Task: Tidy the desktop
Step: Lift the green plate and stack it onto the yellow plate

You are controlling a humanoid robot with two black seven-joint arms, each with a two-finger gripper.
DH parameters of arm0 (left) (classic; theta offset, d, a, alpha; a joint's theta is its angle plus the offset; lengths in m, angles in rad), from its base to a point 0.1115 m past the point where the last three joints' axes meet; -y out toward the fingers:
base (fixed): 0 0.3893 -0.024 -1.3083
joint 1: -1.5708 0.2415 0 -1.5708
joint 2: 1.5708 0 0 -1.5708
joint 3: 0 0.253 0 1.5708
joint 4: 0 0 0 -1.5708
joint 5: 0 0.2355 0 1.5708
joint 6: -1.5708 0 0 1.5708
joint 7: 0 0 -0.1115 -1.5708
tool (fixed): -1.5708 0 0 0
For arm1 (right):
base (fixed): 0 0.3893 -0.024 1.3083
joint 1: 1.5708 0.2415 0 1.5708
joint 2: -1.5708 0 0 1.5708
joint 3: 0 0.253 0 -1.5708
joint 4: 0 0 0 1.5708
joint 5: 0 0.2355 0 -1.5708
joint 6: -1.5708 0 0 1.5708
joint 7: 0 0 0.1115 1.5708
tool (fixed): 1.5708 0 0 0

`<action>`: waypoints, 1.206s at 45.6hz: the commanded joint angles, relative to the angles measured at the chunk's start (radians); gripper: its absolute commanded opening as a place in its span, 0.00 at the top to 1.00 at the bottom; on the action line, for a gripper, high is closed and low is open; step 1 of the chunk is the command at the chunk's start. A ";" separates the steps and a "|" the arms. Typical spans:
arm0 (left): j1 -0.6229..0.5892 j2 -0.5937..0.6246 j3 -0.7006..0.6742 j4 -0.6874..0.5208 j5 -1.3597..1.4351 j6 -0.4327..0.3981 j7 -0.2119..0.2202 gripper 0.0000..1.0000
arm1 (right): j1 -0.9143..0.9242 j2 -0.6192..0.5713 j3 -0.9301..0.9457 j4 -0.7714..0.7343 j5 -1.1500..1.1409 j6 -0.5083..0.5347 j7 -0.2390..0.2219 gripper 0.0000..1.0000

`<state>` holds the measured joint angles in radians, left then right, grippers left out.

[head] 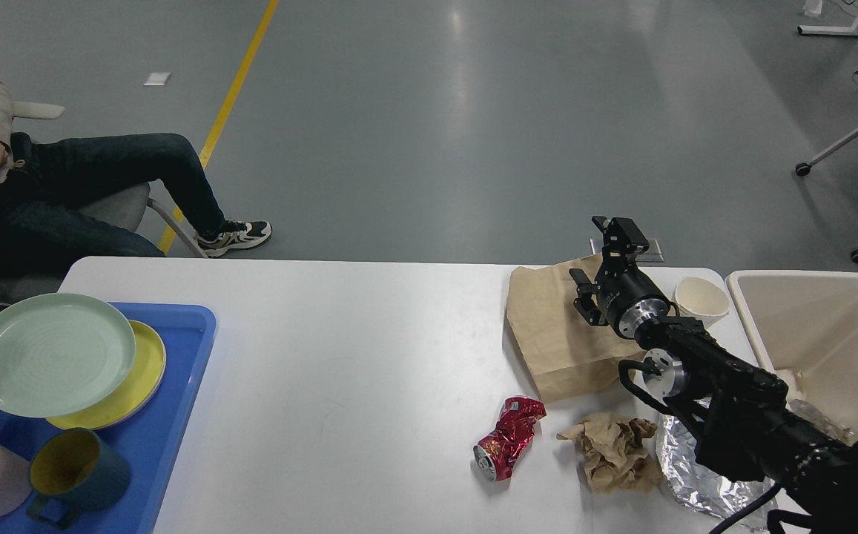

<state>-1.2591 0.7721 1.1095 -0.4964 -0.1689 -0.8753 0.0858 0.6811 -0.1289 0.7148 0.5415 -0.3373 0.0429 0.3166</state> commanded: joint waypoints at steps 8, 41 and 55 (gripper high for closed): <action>0.040 -0.030 -0.031 0.002 0.000 0.093 0.002 1.00 | 0.000 0.000 0.000 0.000 0.000 0.000 -0.001 0.00; 0.070 -0.128 -0.033 0.001 0.000 0.222 0.002 0.86 | 0.000 0.000 0.000 0.000 0.000 0.000 -0.001 0.00; 0.138 -0.128 -0.065 -0.001 0.000 0.323 0.002 0.57 | 0.000 0.000 0.000 0.000 0.000 0.000 -0.001 0.00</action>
<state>-1.1450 0.6442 1.0667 -0.4967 -0.1687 -0.5865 0.0872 0.6811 -0.1288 0.7148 0.5415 -0.3377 0.0429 0.3163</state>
